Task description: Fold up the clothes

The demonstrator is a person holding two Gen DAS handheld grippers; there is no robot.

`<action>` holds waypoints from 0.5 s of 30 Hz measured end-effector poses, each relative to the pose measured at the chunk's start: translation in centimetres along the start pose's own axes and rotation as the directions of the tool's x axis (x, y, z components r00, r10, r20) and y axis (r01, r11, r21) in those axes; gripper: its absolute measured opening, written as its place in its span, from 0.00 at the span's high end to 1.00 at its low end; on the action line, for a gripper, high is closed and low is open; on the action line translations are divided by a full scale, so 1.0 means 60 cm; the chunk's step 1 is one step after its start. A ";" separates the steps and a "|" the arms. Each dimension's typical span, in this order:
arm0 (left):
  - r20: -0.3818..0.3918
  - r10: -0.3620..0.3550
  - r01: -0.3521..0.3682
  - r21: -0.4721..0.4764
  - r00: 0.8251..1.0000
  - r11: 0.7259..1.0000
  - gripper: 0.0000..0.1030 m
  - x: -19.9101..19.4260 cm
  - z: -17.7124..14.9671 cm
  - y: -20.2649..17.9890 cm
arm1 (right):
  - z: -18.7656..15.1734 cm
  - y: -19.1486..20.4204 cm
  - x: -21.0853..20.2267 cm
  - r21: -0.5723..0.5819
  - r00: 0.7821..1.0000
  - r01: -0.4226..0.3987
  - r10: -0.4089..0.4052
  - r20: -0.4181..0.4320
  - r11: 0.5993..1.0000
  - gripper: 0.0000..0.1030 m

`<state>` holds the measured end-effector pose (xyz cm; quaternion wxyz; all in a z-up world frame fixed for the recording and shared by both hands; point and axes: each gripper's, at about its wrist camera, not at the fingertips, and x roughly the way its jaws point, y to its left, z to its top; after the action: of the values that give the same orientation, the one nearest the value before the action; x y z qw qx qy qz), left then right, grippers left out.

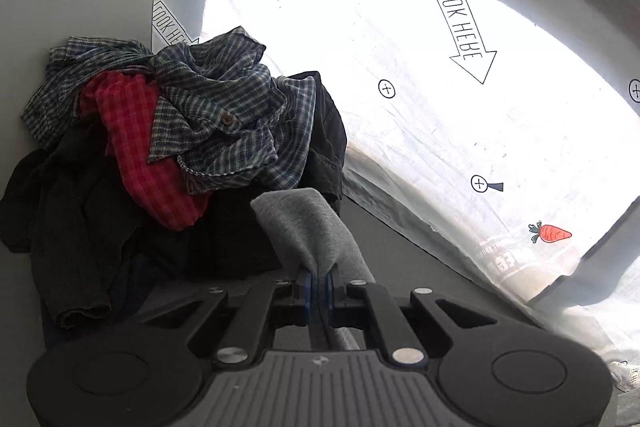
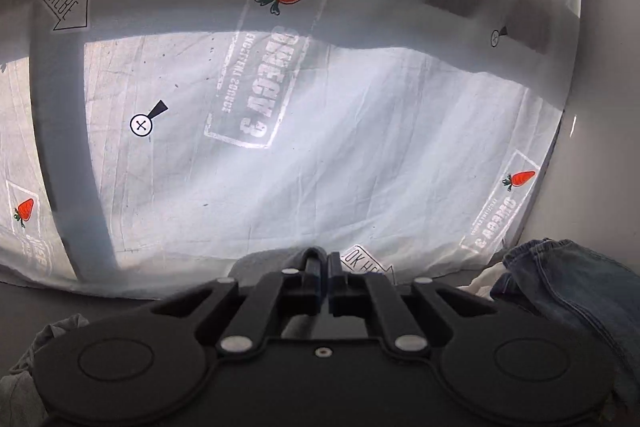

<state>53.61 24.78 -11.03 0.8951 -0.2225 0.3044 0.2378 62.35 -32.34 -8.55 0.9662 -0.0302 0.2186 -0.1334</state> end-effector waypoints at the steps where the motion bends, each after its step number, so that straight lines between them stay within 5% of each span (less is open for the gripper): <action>1: 0.021 0.019 -0.019 0.007 1.000 1.000 0.92 -0.010 0.005 0.006 | -0.003 -0.037 -0.008 0.028 0.999 0.044 -0.044 -0.001 0.999 0.97; 3: 0.016 0.072 -0.072 0.003 0.997 0.997 0.92 -0.009 0.002 0.020 | -0.026 -0.089 -0.002 0.059 0.993 0.091 -0.086 -0.075 0.994 0.97; 6: -0.090 0.108 -0.111 -0.028 0.990 0.993 0.87 0.009 -0.030 0.035 | -0.089 -0.113 0.009 0.048 0.968 0.122 -0.108 -0.228 0.991 0.90; 8: -0.144 0.108 -0.110 -0.005 0.984 0.994 0.77 0.011 -0.060 0.032 | -0.136 -0.116 0.012 0.034 0.941 0.130 -0.113 -0.320 0.991 0.86; 11: -0.202 0.059 -0.056 0.020 0.978 0.998 0.65 -0.009 -0.111 0.022 | -0.188 -0.093 -0.020 0.128 0.932 0.056 -0.007 -0.362 0.990 0.62; 15: -0.318 -0.026 0.030 0.007 0.948 1.000 0.52 -0.021 -0.175 0.012 | -0.233 -0.033 -0.053 0.305 0.895 -0.108 0.227 -0.385 0.946 0.61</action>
<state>47.68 19.26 -17.91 0.8391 -0.2569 0.4427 0.1843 53.09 -33.41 -19.65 0.9001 0.1526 0.3999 -0.0813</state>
